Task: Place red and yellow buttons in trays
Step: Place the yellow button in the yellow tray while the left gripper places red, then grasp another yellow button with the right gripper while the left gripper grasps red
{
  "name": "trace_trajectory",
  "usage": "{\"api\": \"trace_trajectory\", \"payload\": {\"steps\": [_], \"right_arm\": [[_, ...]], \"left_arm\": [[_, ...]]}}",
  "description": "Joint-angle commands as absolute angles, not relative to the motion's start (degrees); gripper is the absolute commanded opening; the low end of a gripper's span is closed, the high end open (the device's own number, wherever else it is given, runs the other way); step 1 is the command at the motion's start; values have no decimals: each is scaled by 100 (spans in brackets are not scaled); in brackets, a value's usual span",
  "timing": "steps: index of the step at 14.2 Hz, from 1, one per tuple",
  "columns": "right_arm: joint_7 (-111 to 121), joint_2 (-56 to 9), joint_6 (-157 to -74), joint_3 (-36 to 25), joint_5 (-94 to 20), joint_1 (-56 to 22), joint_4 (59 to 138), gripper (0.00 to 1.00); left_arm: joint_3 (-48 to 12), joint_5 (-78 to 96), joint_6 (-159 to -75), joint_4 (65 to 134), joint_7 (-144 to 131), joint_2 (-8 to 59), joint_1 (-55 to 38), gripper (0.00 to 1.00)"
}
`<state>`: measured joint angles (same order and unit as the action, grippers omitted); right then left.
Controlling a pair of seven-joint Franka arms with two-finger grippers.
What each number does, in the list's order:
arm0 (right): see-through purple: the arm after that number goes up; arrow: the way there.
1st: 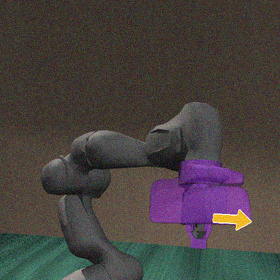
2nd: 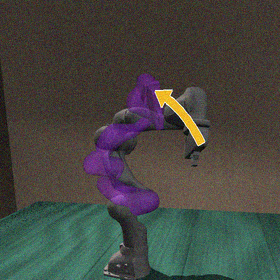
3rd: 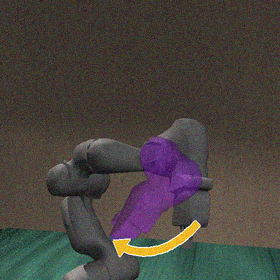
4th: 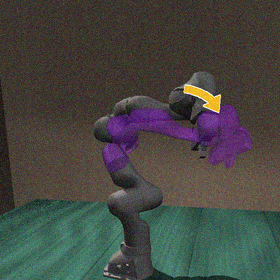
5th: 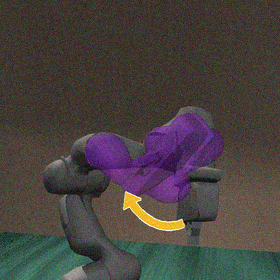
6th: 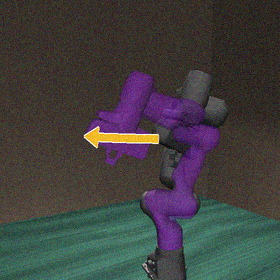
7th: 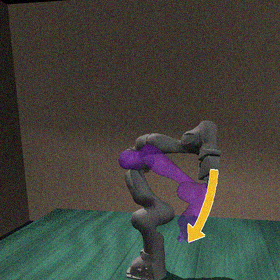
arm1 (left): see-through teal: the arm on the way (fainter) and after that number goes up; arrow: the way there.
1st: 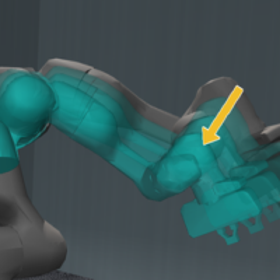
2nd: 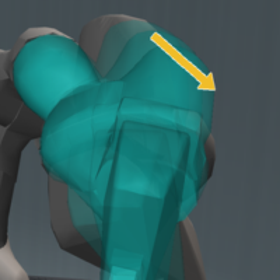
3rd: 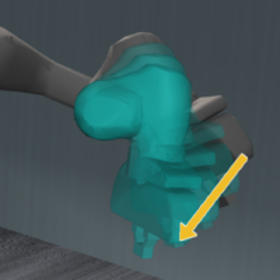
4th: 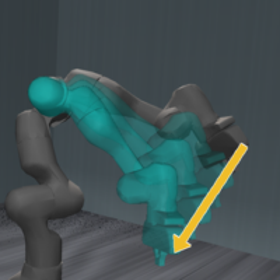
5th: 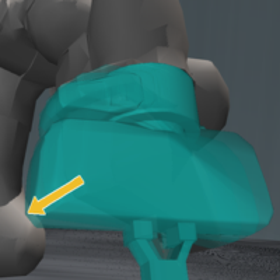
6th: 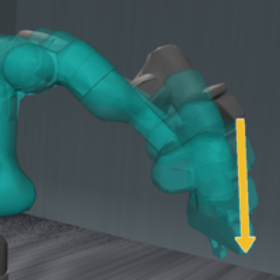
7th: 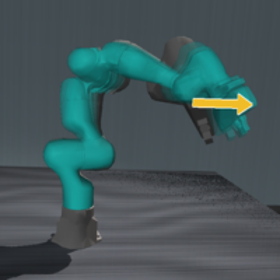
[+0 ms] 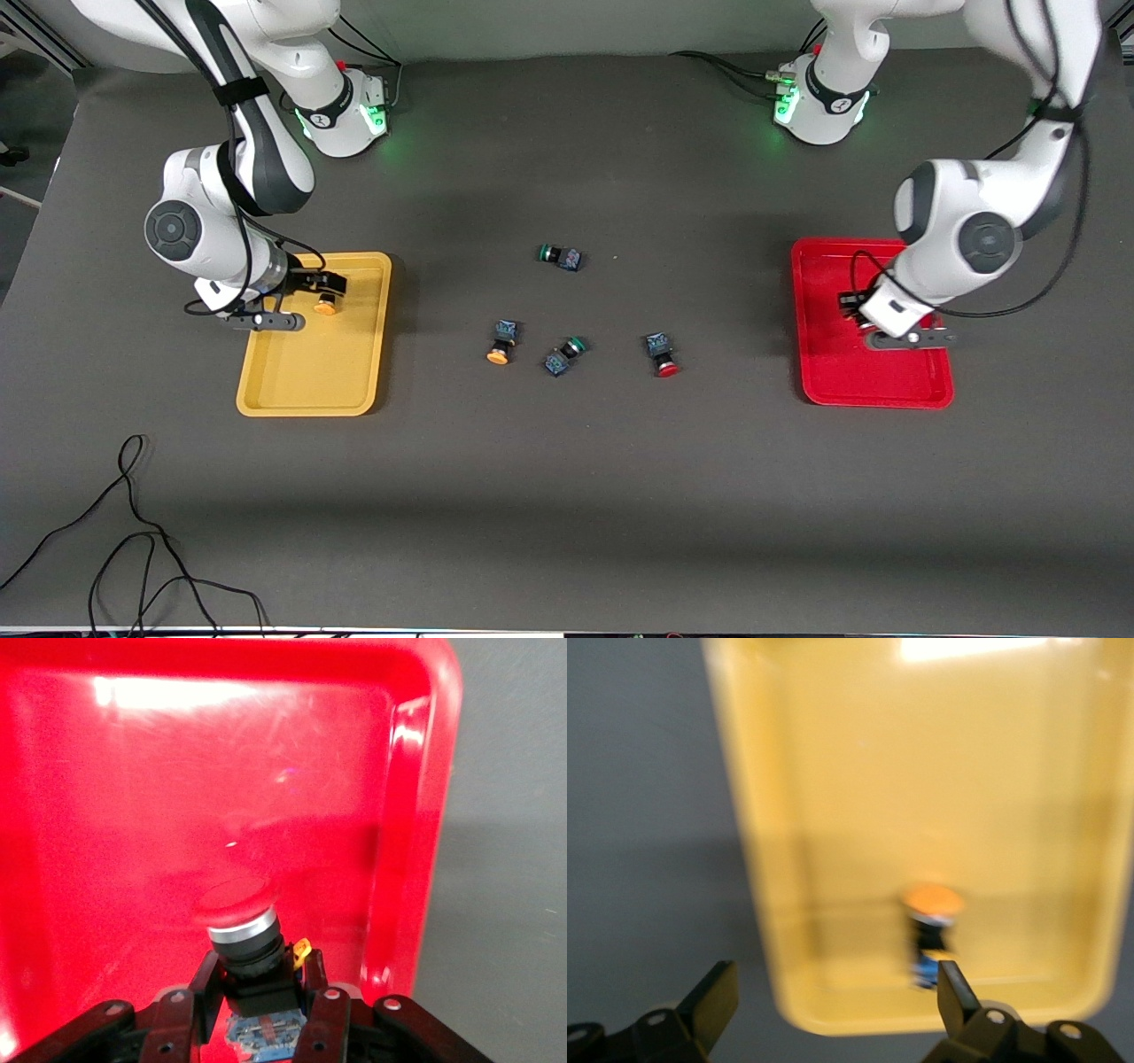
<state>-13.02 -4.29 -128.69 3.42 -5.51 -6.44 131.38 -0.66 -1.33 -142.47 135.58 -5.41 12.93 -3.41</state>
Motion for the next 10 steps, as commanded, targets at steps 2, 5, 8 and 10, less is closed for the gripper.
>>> {"api": "trace_trajectory", "payload": {"steps": [2, 5, 8, 10], "right_arm": [[-2921, -1947, -12823, 1316, -941, -756, 11123, 100], [-4295, -2915, -12893, 1600, -591, -1106, 10136, 100], [-5069, -3400, -13376, 1600, -238, -1458, 10125, 100], [-5456, -3611, -13569, 1600, -229, -1573, 10125, 100]], "left_arm": [[-62, -281, -14740, 13632, -343, 1644, -360, 81], [-70, -290, -13934, 13335, -220, 1408, -352, 100], [-88, -281, -12582, 12685, -202, 977, -369, 100], [-132, -194, -11790, 12106, -307, 897, -422, 100]]}}
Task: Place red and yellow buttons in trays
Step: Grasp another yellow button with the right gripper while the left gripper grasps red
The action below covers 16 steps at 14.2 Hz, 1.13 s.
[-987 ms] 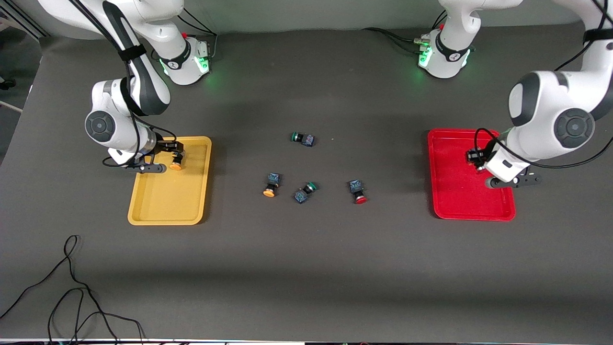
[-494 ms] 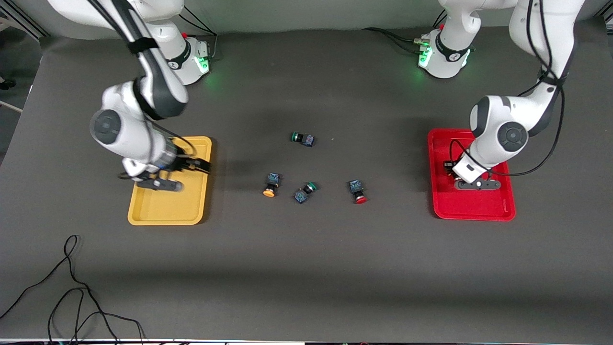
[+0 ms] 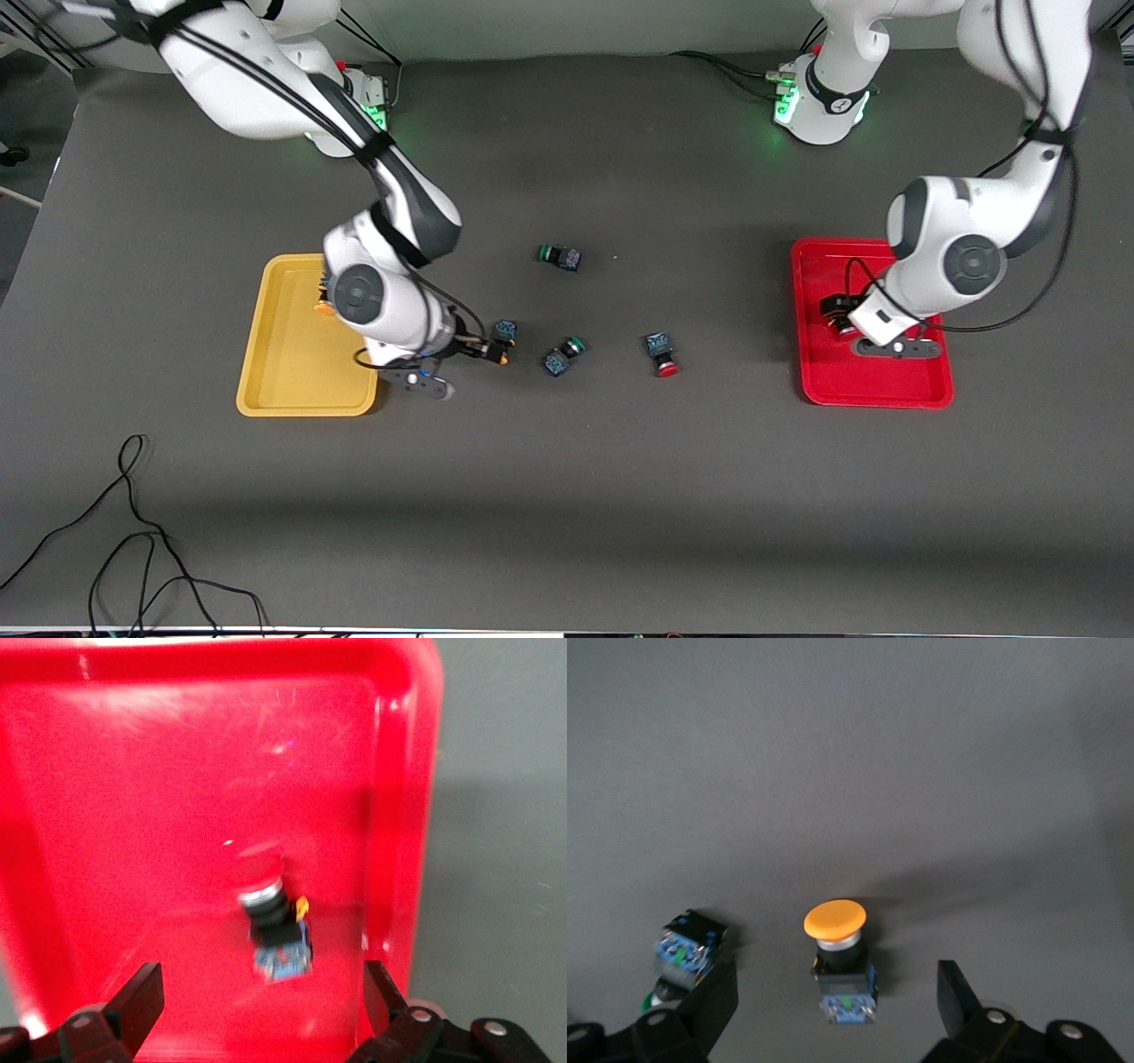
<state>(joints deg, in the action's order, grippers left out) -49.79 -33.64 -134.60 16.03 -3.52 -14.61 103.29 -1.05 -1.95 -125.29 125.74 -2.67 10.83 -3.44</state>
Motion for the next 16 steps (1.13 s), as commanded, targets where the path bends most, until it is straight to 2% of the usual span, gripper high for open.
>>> {"api": "trace_trajectory", "payload": {"steps": [1, 4, 5, 6, 7, 8, 9, 11, 14, 16], "right_arm": [[-5528, -3708, -13683, 1600, -220, -1652, 10125, 100], [-5739, -3920, -13869, 1582, -115, -1907, 10134, 100], [-5748, -3929, -13869, 1591, -27, -1907, 10177, 84], [-5748, -3929, -13869, 1591, 26, -1907, 10247, 52], [-5748, -3929, -13860, 1582, 44, -1907, 10292, 30], [-5739, -3877, -13860, 1582, 53, -1907, 10379, 10], [-5731, -3832, -13834, 1582, 148, -1899, 10449, 0], [-5722, -3675, -13625, 1582, 308, -1863, 10459, 0], [-5408, -2956, -12660, 1529, 334, -1601, 10450, 0], [-4155, -2402, -12017, 1093, 334, -1424, 10555, 0]], "left_arm": [[-193, -159, -11473, 11798, -377, 896, -457, 100], [-587, 262, -11092, 11155, -790, 914, -518, 100], [-780, 412, -11170, 11014, -1043, 975, -536, 100], [-974, 474, -11188, 10813, -1342, 1071, -562, 100], [-1141, 475, -11188, 10619, -1771, 1220, -667, 100], [-1221, 457, -11197, 10469, -2263, 1326, -816, 100], [-1230, 448, -11302, 10346, -2755, 1458, -1061, 100], [-1230, 414, -11678, 10187, -4019, 1748, -1431, 100], [-1230, 300, -12224, 10029, -4877, 2239, -1889, 100], [-1230, 176, -12435, 9993, -5018, 2600, -2012, 100]]}}
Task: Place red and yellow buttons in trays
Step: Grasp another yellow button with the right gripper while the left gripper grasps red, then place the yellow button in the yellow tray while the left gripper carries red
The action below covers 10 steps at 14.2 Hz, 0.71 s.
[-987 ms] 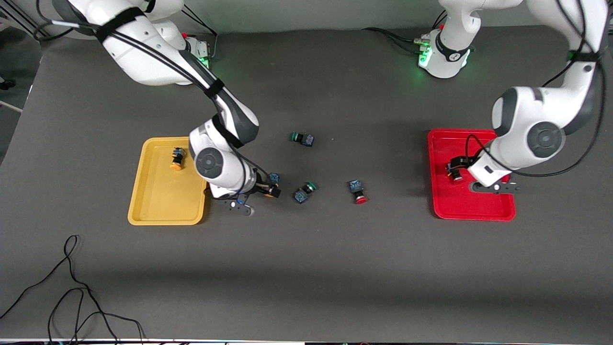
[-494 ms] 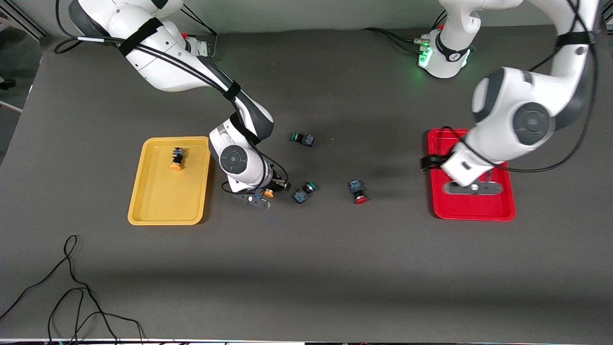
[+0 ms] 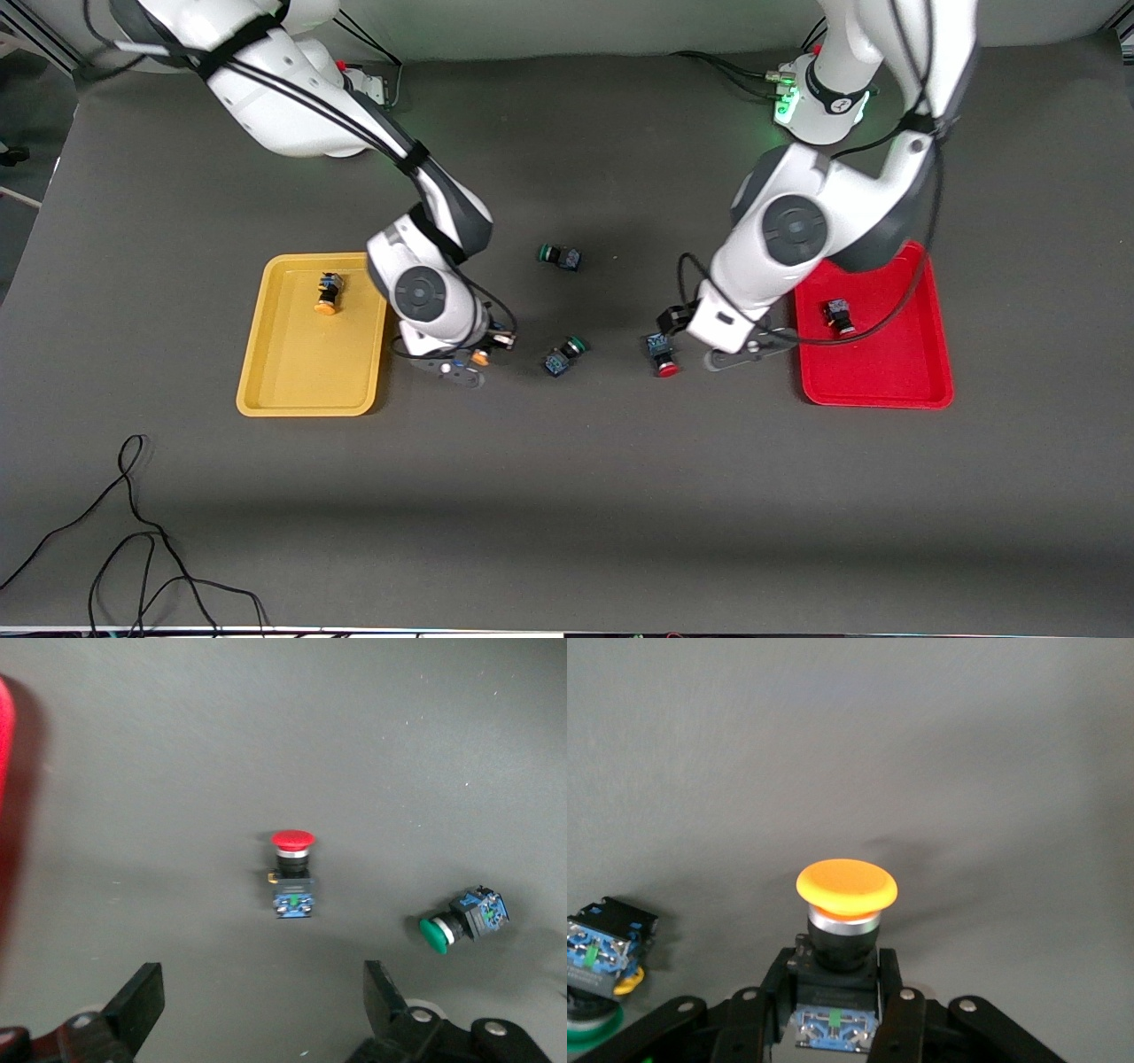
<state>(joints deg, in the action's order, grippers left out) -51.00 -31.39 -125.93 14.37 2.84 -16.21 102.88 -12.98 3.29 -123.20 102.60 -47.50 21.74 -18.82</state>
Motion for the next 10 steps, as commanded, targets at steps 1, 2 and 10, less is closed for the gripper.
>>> {"api": "trace_trajectory", "payload": {"steps": [1, 2, 10], "right_arm": [[-3392, -2199, -11841, 751, 325, -1424, 10643, 0], [-2575, -2041, -11734, 399, 325, -1424, 10783, 0], [-703, -2119, -13456, -633, 238, -1345, 12032, 98]], "left_arm": [[-1230, 132, -12584, 10002, -5019, 2793, -2056, 100], [-1222, 114, -12708, 10002, -5027, 3004, -2109, 100], [-1187, 9, -13263, 9888, -5106, 3858, -2259, 88]]}}
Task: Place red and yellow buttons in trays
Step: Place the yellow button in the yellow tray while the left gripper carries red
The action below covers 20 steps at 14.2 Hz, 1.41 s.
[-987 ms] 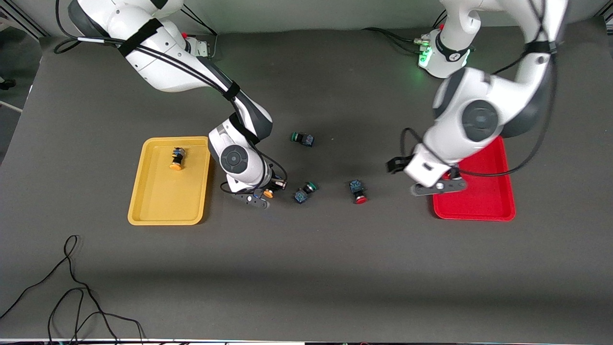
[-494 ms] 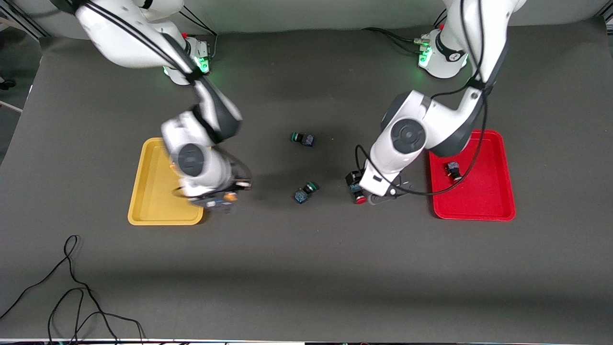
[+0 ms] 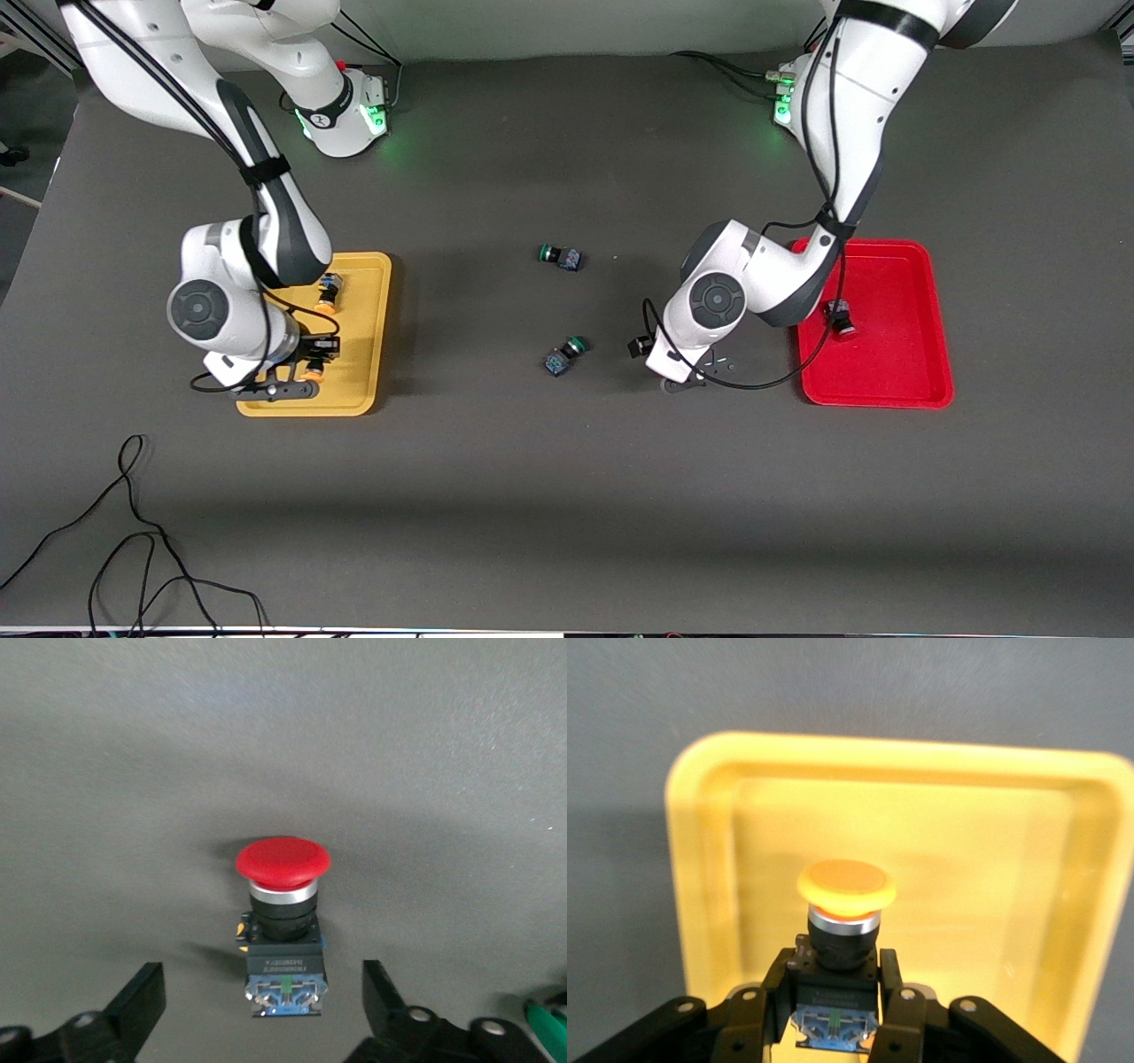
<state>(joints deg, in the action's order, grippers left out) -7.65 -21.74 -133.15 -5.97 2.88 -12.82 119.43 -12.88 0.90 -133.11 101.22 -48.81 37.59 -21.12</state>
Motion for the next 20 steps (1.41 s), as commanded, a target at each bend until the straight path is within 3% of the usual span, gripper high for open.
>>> {"api": "trace_trajectory", "payload": {"steps": [1, 3, 4, 5, 8, 12, 16, 18, 20], "right_arm": [[-686, -1996, -13343, -711, 237, -1336, 12024, 100], [-677, -1375, -12642, -782, 229, -1336, 11884, 100], [-677, -1075, -12195, -791, 229, -1336, 11691, 100], [-677, -881, -11764, -791, 229, -1336, 11428, 100], [-677, -467, -11076, -800, 220, -1336, 10830, 100], [-668, -80, -10427, -993, -174, -1327, 10276, 100], [-467, 307, -10037, -914, -246, -1160, 10019, 100], [-194, 404, -9950, -897, -298, -1020, 10028, 100], [25, 422, -9774, -879, -395, -906, 10028, 100]], "left_arm": [[-1187, -70, -13263, 9835, -5237, 3919, -2259, 70], [-1187, -254, -13263, 9809, -5439, 3946, -2259, 24], [-1187, -255, -13254, 9809, -5484, 3946, -2259, 9], [-1187, -255, -13237, 9782, -5493, 3946, -2259, 2], [-1187, -255, -12843, 9493, -5502, 3824, -2206, 1], [-1222, -159, -11209, 8982, -4672, 3281, -1689, 1], [-1230, -53, -10197, 9621, -2774, 2306, -627, 1], [-1195, -70, -10221, 10332, -1632, 1734, 14, 1], [-1187, -184, -10510, 10747, -585, 1617, 647, 1]]}}
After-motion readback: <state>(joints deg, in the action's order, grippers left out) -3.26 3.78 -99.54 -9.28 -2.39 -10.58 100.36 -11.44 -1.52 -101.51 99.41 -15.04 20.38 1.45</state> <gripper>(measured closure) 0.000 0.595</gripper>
